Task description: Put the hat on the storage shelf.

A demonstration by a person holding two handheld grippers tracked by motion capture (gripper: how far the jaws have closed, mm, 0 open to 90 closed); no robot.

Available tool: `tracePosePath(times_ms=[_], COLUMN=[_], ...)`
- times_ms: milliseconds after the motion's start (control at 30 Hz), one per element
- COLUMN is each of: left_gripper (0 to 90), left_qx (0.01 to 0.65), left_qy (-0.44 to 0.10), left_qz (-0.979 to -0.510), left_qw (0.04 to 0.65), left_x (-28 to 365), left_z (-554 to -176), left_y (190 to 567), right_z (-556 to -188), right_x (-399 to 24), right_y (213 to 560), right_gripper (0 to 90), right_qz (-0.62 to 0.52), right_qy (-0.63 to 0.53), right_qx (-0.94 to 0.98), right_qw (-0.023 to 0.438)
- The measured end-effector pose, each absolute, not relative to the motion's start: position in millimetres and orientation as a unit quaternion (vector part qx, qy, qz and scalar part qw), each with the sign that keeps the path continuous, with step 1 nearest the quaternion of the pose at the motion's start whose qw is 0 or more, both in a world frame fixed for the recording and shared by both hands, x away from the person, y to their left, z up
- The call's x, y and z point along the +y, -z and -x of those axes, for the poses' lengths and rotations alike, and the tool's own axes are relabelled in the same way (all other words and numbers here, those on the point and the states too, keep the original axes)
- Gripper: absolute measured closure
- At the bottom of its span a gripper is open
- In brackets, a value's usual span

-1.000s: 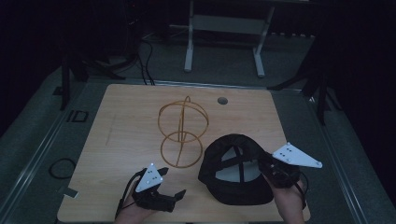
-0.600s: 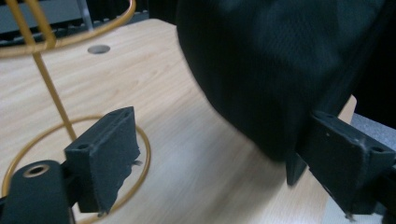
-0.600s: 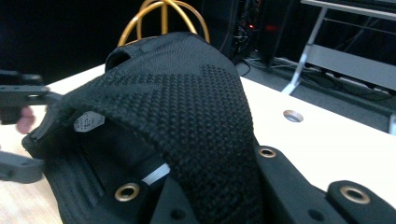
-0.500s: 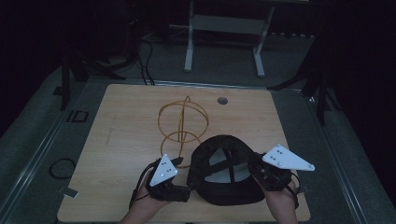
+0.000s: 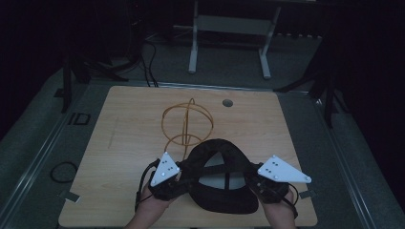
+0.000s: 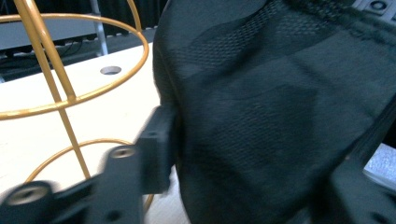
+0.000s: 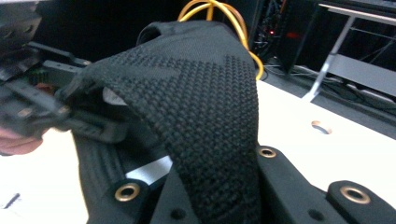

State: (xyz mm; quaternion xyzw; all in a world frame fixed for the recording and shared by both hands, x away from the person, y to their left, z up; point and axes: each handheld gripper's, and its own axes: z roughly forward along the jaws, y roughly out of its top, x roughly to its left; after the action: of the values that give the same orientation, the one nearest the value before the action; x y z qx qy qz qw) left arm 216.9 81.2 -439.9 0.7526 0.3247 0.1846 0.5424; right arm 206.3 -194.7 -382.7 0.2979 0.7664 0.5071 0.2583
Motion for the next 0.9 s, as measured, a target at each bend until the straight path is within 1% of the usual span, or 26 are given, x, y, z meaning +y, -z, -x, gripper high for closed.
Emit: tracePosePath(times_ms=[33, 67, 100, 167, 200, 333, 500, 567, 733, 767, 800, 833, 867, 900], left_gripper=[60.2, 67.1, 70.4, 83.8, 87.8, 89.0, 89.4, 89.4, 89.5, 89.5, 89.5, 89.5, 89.5, 89.5], left_qx=[0.326, 0.328, 0.333, 0.341, 0.344, 0.352, 0.340, 0.338, 0.334, 0.332, 0.332, 0.329, 0.328, 0.326], left_qy=[-0.183, -0.187, -0.194, -0.203, -0.210, -0.235, -0.236, -0.246, -0.252, -0.252, -0.255, -0.254, -0.255, -0.260], left_qz=[-0.752, -0.752, -0.752, -0.746, -0.746, -0.741, -0.747, -0.747, -0.745, -0.746, -0.746, -0.745, -0.745, -0.745], left_qw=[0.543, 0.540, 0.535, 0.535, 0.530, 0.521, 0.520, 0.517, 0.519, 0.519, 0.518, 0.521, 0.521, 0.521], left_x=[82, 82, 82, 83, 83, 85, 87, 87, 88, 88, 88, 89, 90, 90], left_z=[-217, -218, -218, -218, -217, -216, -216, -215, -217, -218, -218, -218, -218, -218], left_y=[439, 439, 438, 438, 437, 432, 423, 419, 410, 408, 406, 403, 402, 400], right_z=[-206, -205, -204, -202, -201, -194, -186, -183, -177, -176, -176, -175, -174, -174], right_x=[-194, -193, -192, -190, -189, -186, -188, -190, -193, -194, -195, -197, -201, -202], right_y=[384, 386, 387, 390, 392, 398, 400, 399, 400, 401, 401, 401, 402, 402], right_gripper=[88.9, 88.9, 88.9, 88.9, 88.9, 88.7, 87.1, 85.4, 80.5, 78.3, 73.5, 71.8, 67.4, 65.2], right_qz=[-0.296, -0.294, -0.294, -0.292, -0.290, -0.283, -0.272, -0.268, -0.250, -0.247, -0.241, -0.235, -0.230, -0.224], right_qy=[-0.505, -0.506, -0.506, -0.506, -0.505, -0.504, -0.507, -0.510, -0.510, -0.510, -0.513, -0.515, -0.515, -0.516], right_qx=[0.768, 0.769, 0.770, 0.772, 0.774, 0.780, 0.784, 0.784, 0.790, 0.791, 0.793, 0.795, 0.798, 0.801], right_qw=[0.259, 0.258, 0.255, 0.252, 0.248, 0.239, 0.234, 0.234, 0.232, 0.231, 0.224, 0.217, 0.212, 0.205])
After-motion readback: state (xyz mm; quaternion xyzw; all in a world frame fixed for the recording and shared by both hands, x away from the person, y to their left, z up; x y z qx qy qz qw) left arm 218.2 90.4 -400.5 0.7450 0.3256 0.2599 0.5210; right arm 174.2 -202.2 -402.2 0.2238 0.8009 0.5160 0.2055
